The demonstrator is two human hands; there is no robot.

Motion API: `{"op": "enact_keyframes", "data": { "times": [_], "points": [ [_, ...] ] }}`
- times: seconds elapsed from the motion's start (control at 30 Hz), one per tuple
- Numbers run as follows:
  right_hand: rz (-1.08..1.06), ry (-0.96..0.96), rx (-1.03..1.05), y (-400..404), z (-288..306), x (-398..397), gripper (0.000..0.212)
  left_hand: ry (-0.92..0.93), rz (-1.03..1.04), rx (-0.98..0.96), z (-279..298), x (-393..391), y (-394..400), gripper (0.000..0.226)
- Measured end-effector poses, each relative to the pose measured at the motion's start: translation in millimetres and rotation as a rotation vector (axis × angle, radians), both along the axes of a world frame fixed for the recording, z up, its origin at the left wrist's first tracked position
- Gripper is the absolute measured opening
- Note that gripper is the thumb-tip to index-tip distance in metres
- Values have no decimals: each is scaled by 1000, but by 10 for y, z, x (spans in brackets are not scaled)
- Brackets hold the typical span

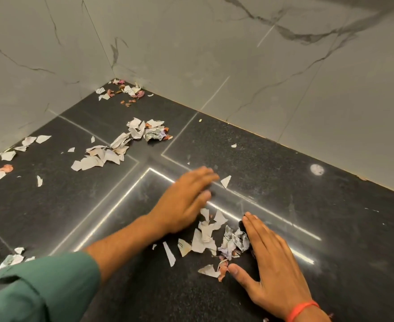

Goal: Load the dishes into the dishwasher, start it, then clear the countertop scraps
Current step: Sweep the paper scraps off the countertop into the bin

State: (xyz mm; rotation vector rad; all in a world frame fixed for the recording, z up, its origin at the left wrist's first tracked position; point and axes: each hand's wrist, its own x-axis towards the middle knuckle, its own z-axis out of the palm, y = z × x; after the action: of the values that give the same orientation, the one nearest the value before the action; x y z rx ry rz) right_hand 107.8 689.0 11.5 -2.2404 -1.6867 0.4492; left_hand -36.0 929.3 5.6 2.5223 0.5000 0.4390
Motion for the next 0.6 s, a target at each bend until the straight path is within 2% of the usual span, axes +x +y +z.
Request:
{"op": "enact_keyframes", "data": {
  "times": [0.07, 0.13, 0.23, 0.33, 0.4, 0.47, 0.53, 0.6],
  "points": [
    [-5, -3, -9, 3, 7, -5, 101, 78, 203, -50, -39, 159, 295, 54],
    [-10, 6, -1, 7, 9, -7, 100, 246, 229, 45, -113, 270, 464, 63],
    [-6, 9, 0, 8, -2, -6, 99, 322, -57, 209, -135, 295, 288, 65],
    [-4, 19, 6, 4, -9, -3, 99, 231, -374, 127, -33, 142, -155, 59],
    [-2, 25, 6, 1, -14, 2, 99, 172, -481, 71, -39, 47, -307, 52],
    [-2, 18, 1, 0, -9, 6, 99, 80, -405, 16, -20, 103, -253, 45],
    [-5, 9, -4, 1, -5, 6, 99, 4, -218, -14, -4, 359, -57, 43],
    [-7, 8, -6, 2, -1, 8, 100, 25, -32, -32, 6, 750, 243, 48]
  ]
}}
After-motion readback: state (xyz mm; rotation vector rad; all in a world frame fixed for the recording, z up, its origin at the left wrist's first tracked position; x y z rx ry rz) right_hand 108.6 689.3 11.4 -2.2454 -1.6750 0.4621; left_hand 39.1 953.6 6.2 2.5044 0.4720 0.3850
